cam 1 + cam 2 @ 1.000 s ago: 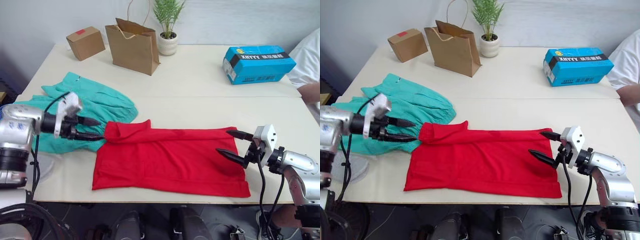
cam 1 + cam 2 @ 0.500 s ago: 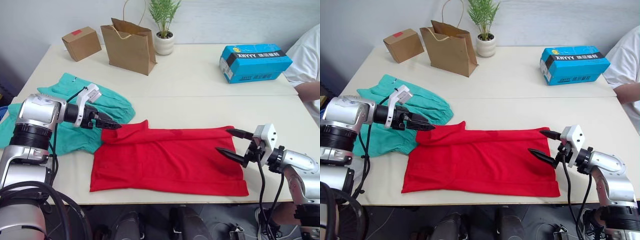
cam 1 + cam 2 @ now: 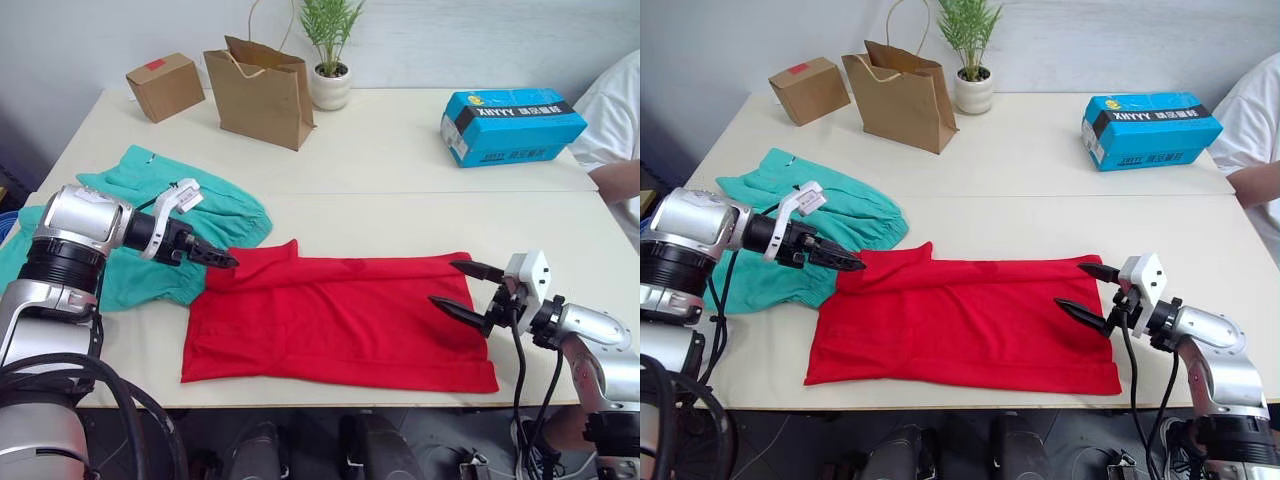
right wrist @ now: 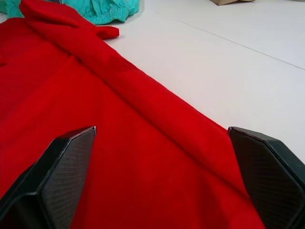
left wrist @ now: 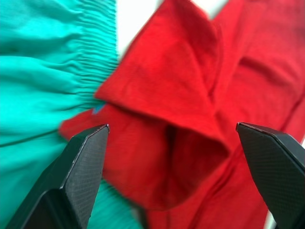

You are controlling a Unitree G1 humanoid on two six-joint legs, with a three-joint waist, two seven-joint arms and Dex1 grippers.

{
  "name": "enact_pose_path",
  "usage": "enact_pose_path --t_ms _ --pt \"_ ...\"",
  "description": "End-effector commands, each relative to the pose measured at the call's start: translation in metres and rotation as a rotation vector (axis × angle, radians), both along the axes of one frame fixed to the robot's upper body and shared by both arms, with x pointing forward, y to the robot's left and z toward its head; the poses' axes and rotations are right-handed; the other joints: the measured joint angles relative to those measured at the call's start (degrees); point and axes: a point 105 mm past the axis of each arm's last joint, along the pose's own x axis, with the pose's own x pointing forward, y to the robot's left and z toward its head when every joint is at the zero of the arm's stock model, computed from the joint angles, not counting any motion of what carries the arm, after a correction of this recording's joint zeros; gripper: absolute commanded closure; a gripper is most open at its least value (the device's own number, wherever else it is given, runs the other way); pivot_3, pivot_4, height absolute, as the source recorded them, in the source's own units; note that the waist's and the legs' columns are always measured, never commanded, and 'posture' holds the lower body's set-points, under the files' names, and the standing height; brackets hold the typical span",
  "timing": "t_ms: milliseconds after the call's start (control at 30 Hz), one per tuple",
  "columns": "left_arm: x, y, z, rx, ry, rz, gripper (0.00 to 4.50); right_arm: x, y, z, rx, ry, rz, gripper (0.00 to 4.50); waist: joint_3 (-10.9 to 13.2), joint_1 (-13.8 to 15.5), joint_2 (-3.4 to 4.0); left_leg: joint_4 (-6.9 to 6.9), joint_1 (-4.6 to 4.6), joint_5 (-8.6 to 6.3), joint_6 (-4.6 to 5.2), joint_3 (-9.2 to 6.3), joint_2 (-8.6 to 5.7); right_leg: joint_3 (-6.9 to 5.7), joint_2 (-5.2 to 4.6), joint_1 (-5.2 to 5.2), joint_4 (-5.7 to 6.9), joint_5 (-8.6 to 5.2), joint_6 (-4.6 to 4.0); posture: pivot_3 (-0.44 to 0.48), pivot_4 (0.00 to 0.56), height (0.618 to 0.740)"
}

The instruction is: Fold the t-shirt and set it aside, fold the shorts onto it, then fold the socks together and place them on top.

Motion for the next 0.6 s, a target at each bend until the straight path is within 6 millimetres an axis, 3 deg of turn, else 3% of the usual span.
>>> enact_pose_path --t_ms 33,600 --pt "0.002 -0.003 0.004 -0.027 0.001 0.015 0.03 -0.001 0.004 0.008 0.0 -0.038 0.014 0.0 0.0 0.0 0.0 0.01 0.0 0.0 0.0 0.0 0.0 0.0 -0.01 0.01 0.0 0.0 0.0 0.0 0.15 0.74" --pt "0.028 -0.035 -0.009 -0.213 0.01 0.14 0.03 0.0 0.006 0.009 0.006 -0.048 0.006 0.0 0.0 0.0 0.0 0.02 0.0 0.0 0.0 0.0 -0.01 0.0 -0.01 0.0 0.03 0.0 0.0 0.0 0.15 0.74"
